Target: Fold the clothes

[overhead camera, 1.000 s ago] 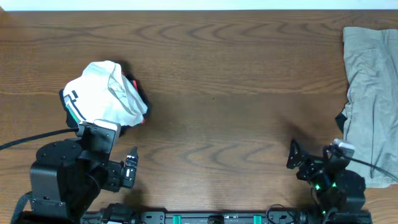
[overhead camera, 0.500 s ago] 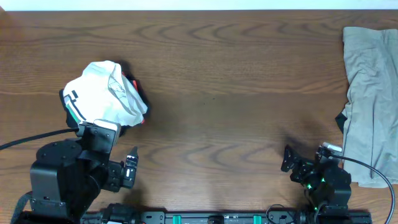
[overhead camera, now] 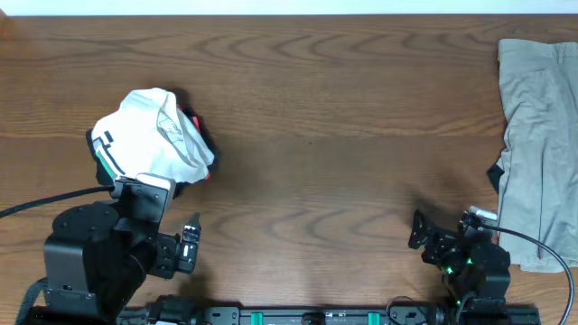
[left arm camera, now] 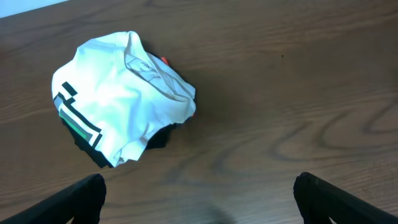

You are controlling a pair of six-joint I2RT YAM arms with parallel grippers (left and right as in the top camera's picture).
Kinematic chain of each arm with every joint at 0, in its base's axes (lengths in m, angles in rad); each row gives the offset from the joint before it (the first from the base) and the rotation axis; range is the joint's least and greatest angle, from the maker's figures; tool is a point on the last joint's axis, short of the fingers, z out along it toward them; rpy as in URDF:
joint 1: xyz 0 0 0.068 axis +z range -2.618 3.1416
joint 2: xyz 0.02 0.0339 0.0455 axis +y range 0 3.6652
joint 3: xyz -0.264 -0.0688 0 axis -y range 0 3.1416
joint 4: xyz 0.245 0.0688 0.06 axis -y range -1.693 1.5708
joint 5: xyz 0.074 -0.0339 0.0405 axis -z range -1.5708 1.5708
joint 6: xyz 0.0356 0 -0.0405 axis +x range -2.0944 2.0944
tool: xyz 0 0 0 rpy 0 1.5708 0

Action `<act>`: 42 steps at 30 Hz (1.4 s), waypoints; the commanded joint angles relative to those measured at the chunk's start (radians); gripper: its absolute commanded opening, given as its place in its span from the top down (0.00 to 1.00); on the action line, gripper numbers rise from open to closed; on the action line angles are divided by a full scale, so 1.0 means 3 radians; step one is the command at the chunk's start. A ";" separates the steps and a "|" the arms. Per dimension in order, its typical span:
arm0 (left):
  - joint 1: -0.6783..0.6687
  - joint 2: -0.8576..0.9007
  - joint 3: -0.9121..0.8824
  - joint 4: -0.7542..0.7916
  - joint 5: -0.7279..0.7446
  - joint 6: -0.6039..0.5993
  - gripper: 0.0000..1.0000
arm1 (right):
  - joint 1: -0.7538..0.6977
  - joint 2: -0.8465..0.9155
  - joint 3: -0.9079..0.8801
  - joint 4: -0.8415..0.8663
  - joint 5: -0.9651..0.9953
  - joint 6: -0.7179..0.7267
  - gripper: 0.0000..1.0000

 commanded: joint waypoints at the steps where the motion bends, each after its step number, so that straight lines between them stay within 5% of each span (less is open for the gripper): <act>1: -0.0006 0.0000 0.0027 -0.0003 -0.0025 -0.0019 0.02 | 0.0018 -0.0033 -0.0020 -0.0013 0.0036 -0.0064 0.01; 16: 0.0181 -0.0178 -0.0108 0.0291 -0.0046 0.0042 0.02 | 0.0018 -0.0033 -0.0020 -0.0011 0.0036 -0.0064 0.01; 26: 0.0552 -0.1181 -0.1808 0.2098 0.0429 -0.0151 0.02 | 0.0018 -0.0033 -0.0020 -0.0011 0.0036 -0.0064 0.01; 34: 0.0652 -0.1984 -0.2880 0.2627 0.0603 -0.0383 0.02 | 0.0018 -0.0033 -0.0020 -0.0011 0.0036 -0.0064 0.01; 42: 0.0652 -0.2361 -0.3314 0.2827 0.0600 -0.0456 0.02 | 0.0018 -0.0033 -0.0020 -0.0011 0.0036 -0.0064 0.01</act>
